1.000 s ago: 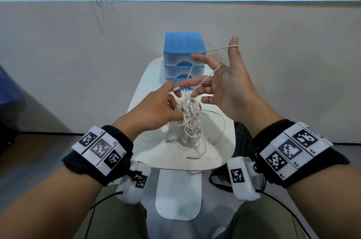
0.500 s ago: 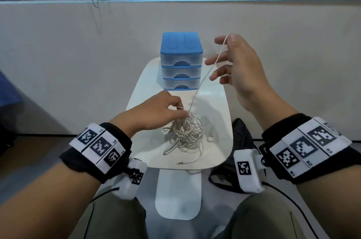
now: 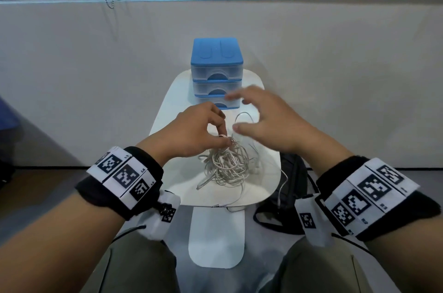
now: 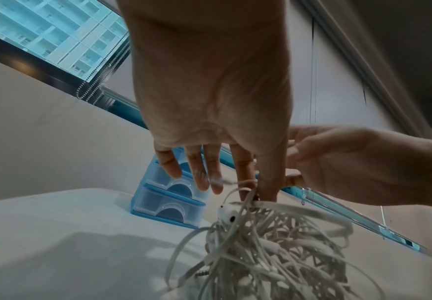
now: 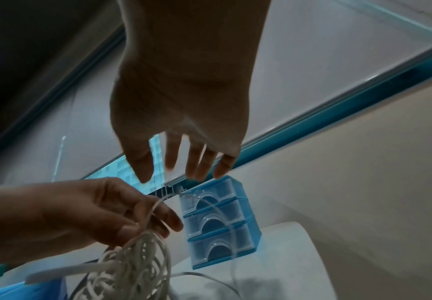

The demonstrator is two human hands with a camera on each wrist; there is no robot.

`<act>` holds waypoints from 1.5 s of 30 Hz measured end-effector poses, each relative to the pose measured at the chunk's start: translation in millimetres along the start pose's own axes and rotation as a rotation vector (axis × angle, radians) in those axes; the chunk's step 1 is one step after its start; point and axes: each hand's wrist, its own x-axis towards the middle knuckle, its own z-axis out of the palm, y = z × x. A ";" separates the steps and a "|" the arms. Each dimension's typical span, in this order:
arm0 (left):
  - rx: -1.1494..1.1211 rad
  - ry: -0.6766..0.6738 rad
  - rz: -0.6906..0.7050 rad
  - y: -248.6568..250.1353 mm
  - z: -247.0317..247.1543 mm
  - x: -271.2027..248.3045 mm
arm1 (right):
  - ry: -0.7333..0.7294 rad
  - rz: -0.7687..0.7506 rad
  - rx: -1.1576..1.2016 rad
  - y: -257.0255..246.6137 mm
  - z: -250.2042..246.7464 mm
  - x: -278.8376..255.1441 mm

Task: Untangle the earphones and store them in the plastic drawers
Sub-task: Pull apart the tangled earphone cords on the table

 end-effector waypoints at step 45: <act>-0.158 0.112 -0.138 7.0 8.0 -6.7 | -0.093 0.243 -0.152 1.4 37.9 -1.6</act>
